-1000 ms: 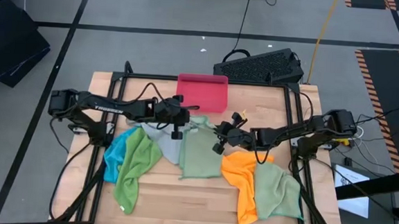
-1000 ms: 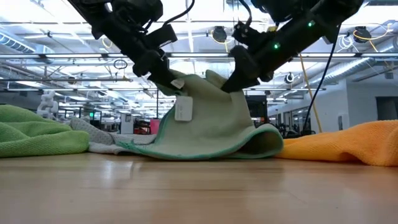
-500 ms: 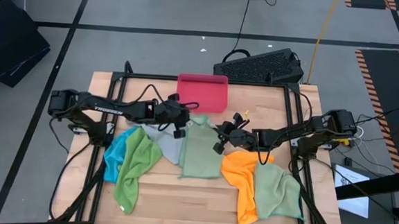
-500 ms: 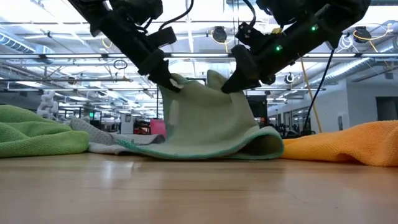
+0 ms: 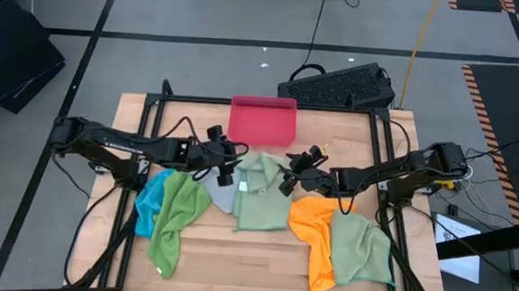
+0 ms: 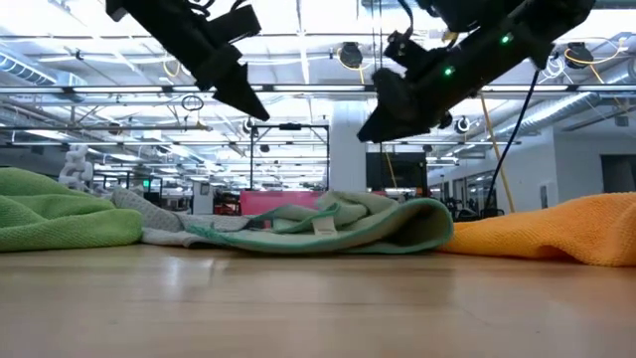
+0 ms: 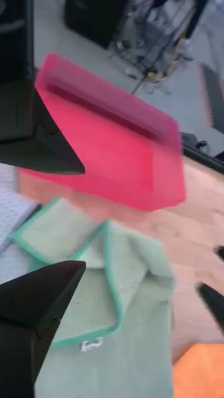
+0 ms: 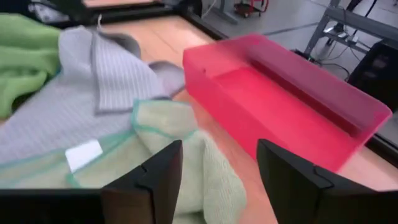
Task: Fold microfiber towels
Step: Fold the top light green towel
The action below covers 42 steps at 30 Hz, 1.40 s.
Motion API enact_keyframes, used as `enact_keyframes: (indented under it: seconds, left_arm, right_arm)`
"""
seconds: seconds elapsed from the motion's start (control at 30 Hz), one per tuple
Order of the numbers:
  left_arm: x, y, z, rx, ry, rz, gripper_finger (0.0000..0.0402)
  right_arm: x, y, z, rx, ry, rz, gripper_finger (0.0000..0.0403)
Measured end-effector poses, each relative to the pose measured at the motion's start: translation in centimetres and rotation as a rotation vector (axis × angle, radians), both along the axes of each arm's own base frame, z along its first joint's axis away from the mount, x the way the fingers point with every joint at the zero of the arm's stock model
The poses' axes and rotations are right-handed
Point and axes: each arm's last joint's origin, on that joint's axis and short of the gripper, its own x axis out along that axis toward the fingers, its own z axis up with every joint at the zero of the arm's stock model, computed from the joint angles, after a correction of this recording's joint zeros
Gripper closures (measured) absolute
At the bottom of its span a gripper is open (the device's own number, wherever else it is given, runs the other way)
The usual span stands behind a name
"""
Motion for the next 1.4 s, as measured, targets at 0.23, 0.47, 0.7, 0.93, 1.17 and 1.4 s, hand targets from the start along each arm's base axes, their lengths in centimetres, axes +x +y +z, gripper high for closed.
enact_keyframes:
  seconds: [0.23, 0.47, 0.7, 0.93, 1.17, 1.4]
  left_arm:
    - [0.0, -3.7, -1.6, -0.308, 0.078, -0.194, 0.0205]
    - [1.0, -8.4, -6.4, -0.237, 0.198, -0.269, 0.0281]
    - [2.5, -9.2, -10.8, -0.283, 0.282, -0.258, 0.0337]
    - [3.5, -10.3, -13.4, -0.419, 0.299, -0.330, 0.0362]
    - [2.7, -13.5, -13.0, -0.516, 0.304, -0.500, 0.0366]
    - [1.9, -14.3, -10.5, -0.475, 0.214, -0.496, 0.0366]
  right_arm:
    - [-1.0, 1.6, 1.4, 0.110, -0.032, 0.138, 0.0227]
    - [-0.2, 5.0, -1.3, 0.215, -0.064, 0.245, 0.0269]
    - [0.4, 6.4, -3.3, 0.267, -0.070, 0.260, 0.0304]
    - [0.3, 7.9, -4.4, 0.313, -0.063, 0.277, 0.0312]
    - [-0.2, 9.7, -4.7, 0.323, -0.058, 0.329, 0.0312]
    - [-0.8, 11.0, -4.7, 0.321, -0.052, 0.371, 0.0312]
